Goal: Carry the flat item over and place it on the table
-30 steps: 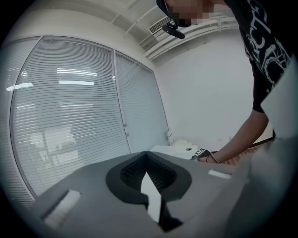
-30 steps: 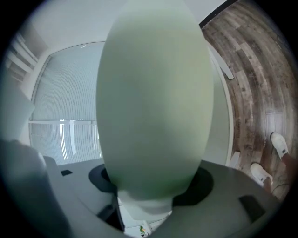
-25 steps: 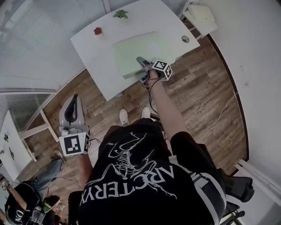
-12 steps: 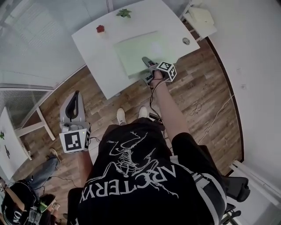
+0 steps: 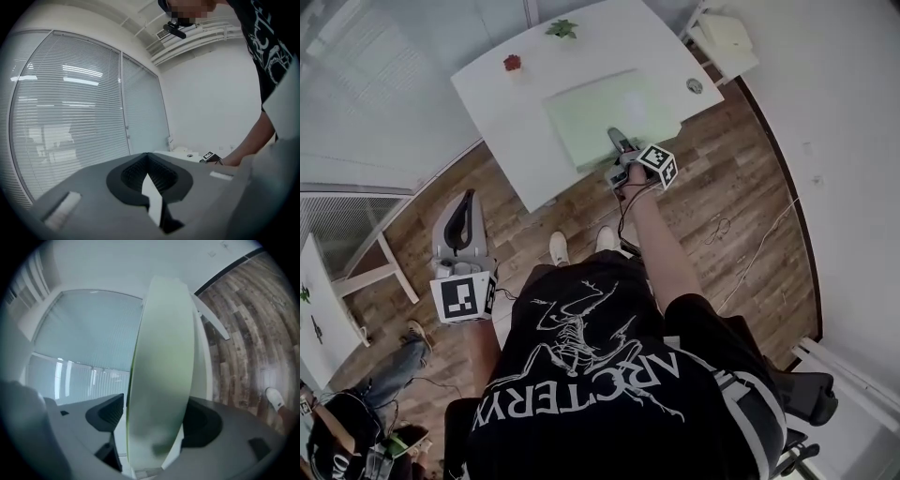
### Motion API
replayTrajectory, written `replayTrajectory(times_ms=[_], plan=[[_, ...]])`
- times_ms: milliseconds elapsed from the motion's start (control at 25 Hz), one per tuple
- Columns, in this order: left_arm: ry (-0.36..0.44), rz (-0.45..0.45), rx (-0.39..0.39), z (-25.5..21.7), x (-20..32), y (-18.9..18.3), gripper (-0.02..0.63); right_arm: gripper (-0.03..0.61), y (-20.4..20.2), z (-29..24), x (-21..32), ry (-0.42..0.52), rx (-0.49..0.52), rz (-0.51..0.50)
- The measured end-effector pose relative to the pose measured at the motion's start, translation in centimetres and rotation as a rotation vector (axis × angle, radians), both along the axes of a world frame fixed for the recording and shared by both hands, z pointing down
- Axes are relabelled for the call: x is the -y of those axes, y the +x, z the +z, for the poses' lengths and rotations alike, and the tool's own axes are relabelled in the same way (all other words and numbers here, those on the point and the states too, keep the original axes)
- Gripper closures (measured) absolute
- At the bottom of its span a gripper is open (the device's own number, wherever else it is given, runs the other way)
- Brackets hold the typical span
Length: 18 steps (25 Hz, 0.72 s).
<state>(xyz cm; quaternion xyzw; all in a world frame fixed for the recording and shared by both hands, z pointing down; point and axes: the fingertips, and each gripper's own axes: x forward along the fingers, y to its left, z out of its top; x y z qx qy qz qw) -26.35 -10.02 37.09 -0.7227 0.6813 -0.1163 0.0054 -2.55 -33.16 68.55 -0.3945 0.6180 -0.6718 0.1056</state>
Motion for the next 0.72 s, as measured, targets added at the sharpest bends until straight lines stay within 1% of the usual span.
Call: replayTrajectory(times_ms=[80,280,360,440,480,520,640,680,720], plan=[[-0.003,-0.001,-0.002,0.1,0.0,-0.1,0.615,0.213,-0.6,-1.9,0.6,0.072,0.072,-0.007],[-0.002,0.002,0.0,0.2,-0.2,-0.1,0.615,0.213,-1.3,-5.5,1.1,0.213,0.189,-0.031],[-0.002,0.002,0.002,0.2,-0.2,-0.2,0.615,0.213,-1.7,-6.4,1.1,0.26,0.211,-0.063],[-0.012,0.021,-0.016,0.8,0.4,0.1,0.615,0.213,-2.3,-6.6,1.0,0.272,0.209,-0.098],[-0.028,0.056,-0.041,1.6,1.1,0.7,0.615,0.213,-2.5,-6.5,0.9,0.265,0.208,-0.106],[-0.052,0.113,-0.079,2.8,2.1,1.8,0.615,0.213,-2.6,-6.4,0.9,0.256,0.211,-0.105],[-0.149,0.365,-0.207,7.8,5.6,7.9,0.615,0.213,-2.9,-6.0,0.8,0.235,0.209,-0.097],[-0.191,0.444,-0.234,9.7,6.7,10.1,0.615,0.213,-3.0,-5.8,0.8,0.229,0.205,-0.095],[-0.242,0.501,-0.25,11.7,7.6,12.0,0.615,0.213,-3.2,-5.7,0.8,0.226,0.203,-0.092]])
